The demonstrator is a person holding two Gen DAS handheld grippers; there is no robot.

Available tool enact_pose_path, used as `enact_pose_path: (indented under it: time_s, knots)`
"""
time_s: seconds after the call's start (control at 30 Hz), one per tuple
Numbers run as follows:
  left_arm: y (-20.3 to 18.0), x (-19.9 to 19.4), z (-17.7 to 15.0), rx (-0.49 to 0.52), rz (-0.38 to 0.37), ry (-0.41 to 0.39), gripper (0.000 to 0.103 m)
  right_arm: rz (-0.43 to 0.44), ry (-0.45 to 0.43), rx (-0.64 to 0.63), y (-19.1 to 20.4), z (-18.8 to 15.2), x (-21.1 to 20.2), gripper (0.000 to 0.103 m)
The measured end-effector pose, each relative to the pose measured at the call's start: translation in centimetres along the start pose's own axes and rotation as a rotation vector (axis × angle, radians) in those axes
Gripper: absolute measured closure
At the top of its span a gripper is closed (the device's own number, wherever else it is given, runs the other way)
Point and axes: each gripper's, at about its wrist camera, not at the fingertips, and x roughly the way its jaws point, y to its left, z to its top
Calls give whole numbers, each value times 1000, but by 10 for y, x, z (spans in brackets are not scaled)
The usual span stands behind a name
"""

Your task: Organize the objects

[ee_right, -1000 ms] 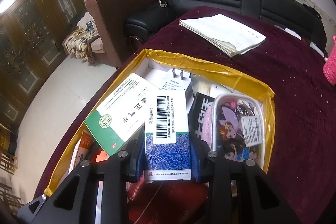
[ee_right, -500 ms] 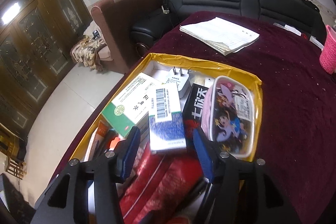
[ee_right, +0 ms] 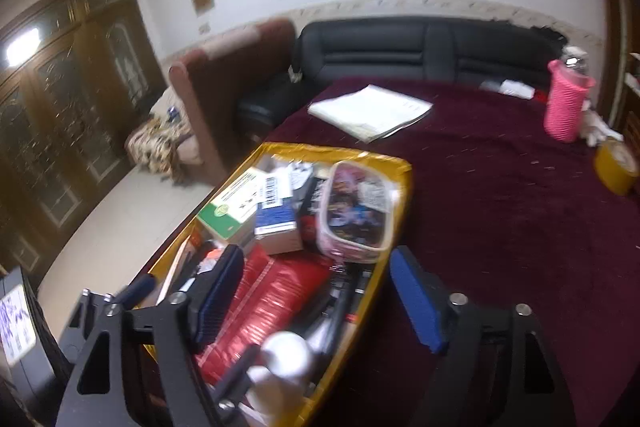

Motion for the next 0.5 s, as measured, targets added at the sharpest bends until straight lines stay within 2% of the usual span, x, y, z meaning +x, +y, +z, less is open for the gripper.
enact_pose_path:
  time_s: [0.07, 0.17, 0.33, 0.5]
  knots:
    - [-2, -6, 0, -7, 6, 0, 0, -17, -42, 12, -8, -8, -16, 12]
    - [-2, -10, -2, -13, 70, 28, 0, -61, -96, 22, -19, -26, -39, 7]
    - [17, -24, -9, -76, 56, 38, 0, -87, -139, -7, -29, -60, -57, 0]
    - [33, -42, -14, -123, 95, -14, 0, -81, -193, -86, -20, -98, -70, 0]
